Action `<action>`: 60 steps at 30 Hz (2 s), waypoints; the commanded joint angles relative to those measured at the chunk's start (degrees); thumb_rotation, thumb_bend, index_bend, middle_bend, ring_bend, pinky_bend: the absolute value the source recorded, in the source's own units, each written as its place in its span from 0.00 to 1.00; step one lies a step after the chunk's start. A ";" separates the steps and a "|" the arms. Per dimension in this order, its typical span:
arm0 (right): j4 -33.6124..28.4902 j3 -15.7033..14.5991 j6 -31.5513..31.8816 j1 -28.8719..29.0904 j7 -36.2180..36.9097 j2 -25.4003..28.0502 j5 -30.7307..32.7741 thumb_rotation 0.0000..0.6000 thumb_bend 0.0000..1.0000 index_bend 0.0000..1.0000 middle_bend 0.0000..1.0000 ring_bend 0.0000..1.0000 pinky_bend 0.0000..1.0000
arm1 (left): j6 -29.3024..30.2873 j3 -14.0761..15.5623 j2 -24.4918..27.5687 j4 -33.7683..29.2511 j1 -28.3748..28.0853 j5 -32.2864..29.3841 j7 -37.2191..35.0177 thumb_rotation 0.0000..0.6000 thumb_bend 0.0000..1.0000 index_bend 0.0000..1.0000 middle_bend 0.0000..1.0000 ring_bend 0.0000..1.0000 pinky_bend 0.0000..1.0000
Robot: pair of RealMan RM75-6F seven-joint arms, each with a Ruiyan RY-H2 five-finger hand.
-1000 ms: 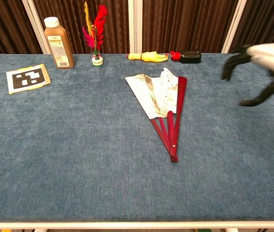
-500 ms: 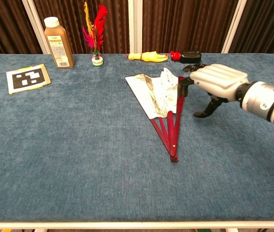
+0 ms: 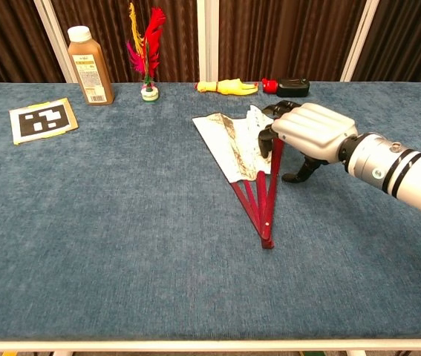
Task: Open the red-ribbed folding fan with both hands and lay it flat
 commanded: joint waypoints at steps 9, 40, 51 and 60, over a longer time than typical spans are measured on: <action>9.81 -3.46 3.56 1.84 5.25 -4.78 -3.52 1.00 0.46 0.58 0.44 0.11 0.04 | -0.62 -0.67 0.06 0.35 -1.03 0.24 -0.57 1.00 0.25 0.27 0.14 0.07 0.12; -9.75 -1.19 22.65 8.97 13.04 17.46 -8.02 1.00 0.99 0.89 0.71 0.38 0.29 | -18.82 -9.56 -7.32 6.19 -23.94 4.28 -39.14 1.00 0.17 0.21 0.16 0.07 0.13; -23.84 1.70 21.93 10.85 10.69 26.09 -8.33 1.00 0.99 0.89 0.71 0.38 0.29 | -25.14 -11.01 -14.92 13.87 -31.20 2.80 -57.39 1.00 0.14 0.21 0.16 0.07 0.14; -29.96 2.76 20.13 11.49 8.85 26.62 -8.02 1.00 0.99 0.89 0.71 0.38 0.29 | -22.81 -11.69 -21.93 16.03 -34.39 2.97 -54.78 1.00 0.15 0.23 0.20 0.10 0.16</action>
